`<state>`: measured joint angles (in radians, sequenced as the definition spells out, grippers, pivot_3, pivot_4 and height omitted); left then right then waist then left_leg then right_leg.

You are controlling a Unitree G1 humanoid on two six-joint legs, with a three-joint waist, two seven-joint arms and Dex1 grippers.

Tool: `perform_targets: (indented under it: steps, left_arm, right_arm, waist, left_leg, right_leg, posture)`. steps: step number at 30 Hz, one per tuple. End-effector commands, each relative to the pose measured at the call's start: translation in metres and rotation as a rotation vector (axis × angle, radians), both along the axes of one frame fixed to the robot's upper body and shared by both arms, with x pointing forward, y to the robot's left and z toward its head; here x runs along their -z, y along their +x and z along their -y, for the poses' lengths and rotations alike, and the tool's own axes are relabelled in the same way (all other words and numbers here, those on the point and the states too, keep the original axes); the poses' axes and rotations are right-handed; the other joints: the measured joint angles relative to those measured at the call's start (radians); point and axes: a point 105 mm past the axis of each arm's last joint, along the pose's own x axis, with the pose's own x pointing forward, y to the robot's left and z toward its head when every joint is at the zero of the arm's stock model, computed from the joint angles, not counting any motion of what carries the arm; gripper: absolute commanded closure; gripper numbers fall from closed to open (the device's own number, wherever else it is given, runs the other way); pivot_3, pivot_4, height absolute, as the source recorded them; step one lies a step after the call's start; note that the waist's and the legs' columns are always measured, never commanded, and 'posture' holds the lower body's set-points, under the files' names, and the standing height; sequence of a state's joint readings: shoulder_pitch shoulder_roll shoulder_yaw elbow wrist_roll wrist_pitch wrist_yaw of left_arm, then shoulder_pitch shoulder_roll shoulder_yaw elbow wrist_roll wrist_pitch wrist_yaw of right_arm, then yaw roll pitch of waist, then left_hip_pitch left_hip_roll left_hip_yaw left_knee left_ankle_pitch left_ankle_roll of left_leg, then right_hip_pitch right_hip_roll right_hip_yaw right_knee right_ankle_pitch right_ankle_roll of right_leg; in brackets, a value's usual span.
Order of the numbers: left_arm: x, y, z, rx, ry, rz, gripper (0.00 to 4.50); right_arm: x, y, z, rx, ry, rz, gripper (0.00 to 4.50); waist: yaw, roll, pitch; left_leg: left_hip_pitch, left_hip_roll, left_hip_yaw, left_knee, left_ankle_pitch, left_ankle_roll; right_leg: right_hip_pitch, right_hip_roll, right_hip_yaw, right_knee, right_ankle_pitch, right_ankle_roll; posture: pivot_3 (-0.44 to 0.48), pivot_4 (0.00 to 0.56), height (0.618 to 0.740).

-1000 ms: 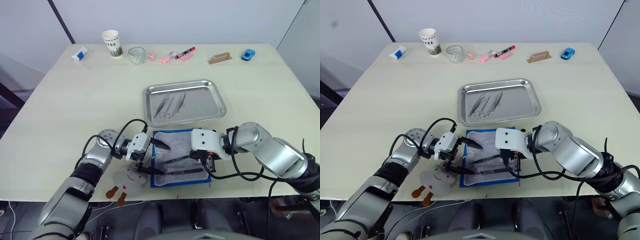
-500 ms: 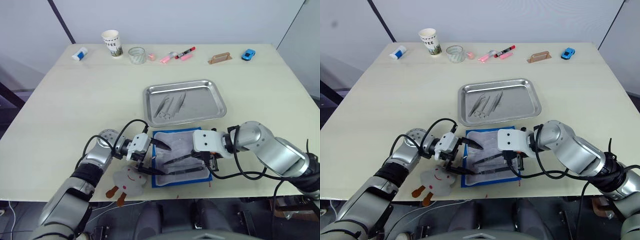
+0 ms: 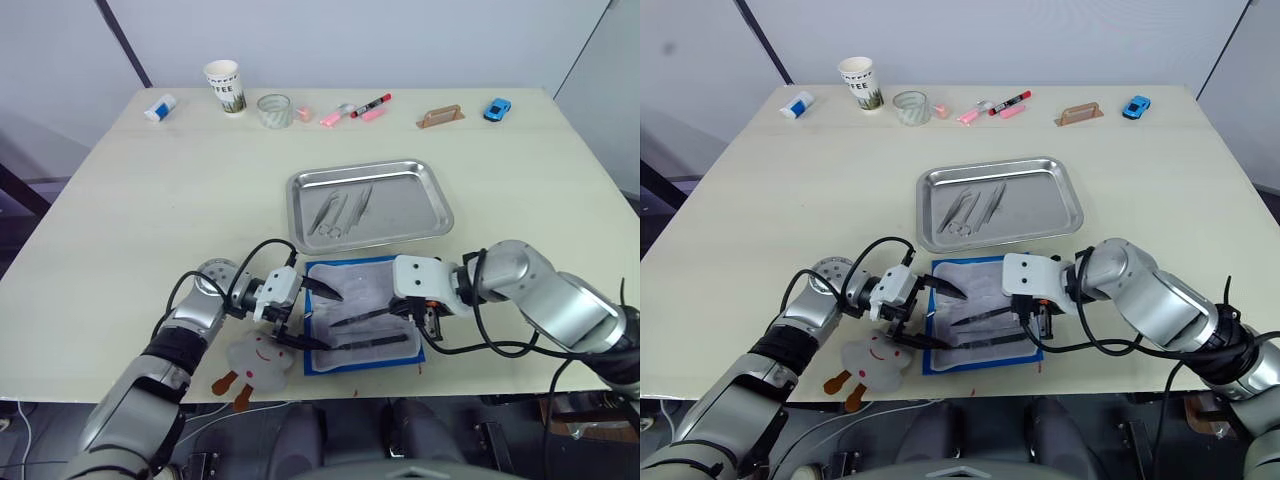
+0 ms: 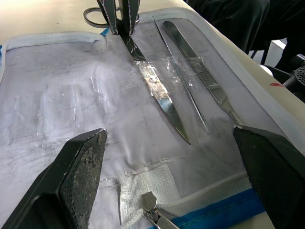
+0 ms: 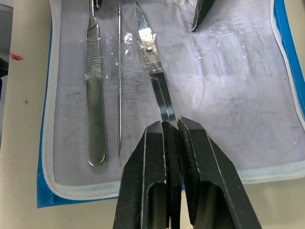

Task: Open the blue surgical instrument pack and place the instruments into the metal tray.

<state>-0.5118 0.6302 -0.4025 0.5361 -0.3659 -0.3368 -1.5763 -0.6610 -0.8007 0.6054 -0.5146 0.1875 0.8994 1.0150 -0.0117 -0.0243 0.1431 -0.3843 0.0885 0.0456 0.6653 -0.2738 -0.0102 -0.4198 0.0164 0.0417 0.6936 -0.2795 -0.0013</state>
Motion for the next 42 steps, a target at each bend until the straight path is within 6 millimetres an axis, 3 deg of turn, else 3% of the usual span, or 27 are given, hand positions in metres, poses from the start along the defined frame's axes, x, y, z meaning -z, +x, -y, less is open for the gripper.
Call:
perform_targets:
  steps: [1,23,42]
  left_arm:
    - [0.026,-0.015,-0.006,0.042,0.102,-0.099,0.00]
    - [0.027,-0.015,-0.005,0.043,0.099,-0.095,0.00]
    - [0.026,-0.013,-0.005,0.035,0.095,-0.091,0.00]
  right_arm:
    - [-0.022,0.007,0.003,0.020,0.037,0.089,4.48]
    - [-0.020,0.005,0.033,0.090,0.081,0.058,4.48]
    - [-0.019,-0.001,0.074,0.159,0.113,0.059,4.48]
  waist:
    - [0.000,0.000,0.000]
    - [0.003,0.000,0.000]
    - [0.004,0.000,0.000]
  left_leg:
    - [0.000,0.000,0.000,0.000,0.000,0.000]
    - [0.000,0.000,0.000,0.000,0.000,0.000]
    - [0.001,0.000,0.001,0.000,0.000,0.000]
  right_leg:
    - [0.000,0.000,0.000,0.000,0.000,0.000]
    - [0.000,0.000,0.000,0.000,0.000,0.000]
    - [0.001,0.000,0.001,0.000,0.000,0.001]
  posture:
    - [0.000,0.150,0.725]
    - [0.000,0.150,0.725]
    - [0.000,0.150,0.725]
